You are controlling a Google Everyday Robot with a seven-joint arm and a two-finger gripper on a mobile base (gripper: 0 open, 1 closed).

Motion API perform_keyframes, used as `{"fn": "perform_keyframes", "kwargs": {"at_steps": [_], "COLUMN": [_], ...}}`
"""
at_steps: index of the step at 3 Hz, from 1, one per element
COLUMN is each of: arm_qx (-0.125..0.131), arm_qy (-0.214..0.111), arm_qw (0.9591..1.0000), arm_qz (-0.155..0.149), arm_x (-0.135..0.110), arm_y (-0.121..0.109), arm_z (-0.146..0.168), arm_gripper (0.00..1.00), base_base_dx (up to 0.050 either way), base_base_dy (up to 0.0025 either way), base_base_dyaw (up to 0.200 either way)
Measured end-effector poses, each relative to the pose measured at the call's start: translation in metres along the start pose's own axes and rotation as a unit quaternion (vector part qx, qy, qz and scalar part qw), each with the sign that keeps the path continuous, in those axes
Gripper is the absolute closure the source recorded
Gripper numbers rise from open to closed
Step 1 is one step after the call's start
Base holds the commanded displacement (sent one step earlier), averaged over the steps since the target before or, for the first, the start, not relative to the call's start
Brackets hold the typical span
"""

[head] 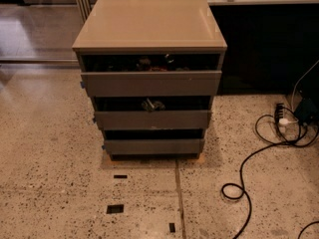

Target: Place redbull can into top drawer

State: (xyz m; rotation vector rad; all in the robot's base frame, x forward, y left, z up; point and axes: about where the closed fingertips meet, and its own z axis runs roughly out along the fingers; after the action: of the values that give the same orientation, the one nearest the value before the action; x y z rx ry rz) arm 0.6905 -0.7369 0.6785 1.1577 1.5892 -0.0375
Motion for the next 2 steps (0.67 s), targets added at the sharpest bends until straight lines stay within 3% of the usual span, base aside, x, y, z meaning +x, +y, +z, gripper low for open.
{"fn": "perform_keyframes", "kwargs": {"at_steps": [1, 2], "arm_qx": [-0.002, 0.004], "arm_qy": [-0.006, -0.003], "arm_qw": [0.9998, 0.9989], "arm_qz": [-0.02, -0.046], "arm_x": [0.005, 0.027], "arm_y": [0.006, 0.075], "arm_z": [0.002, 0.016], "arm_gripper": [0.0, 0.0], "base_base_dx": [0.0, 0.0], "base_base_dy": [0.0, 0.0], "base_base_dyaw": [0.0, 0.0]}}
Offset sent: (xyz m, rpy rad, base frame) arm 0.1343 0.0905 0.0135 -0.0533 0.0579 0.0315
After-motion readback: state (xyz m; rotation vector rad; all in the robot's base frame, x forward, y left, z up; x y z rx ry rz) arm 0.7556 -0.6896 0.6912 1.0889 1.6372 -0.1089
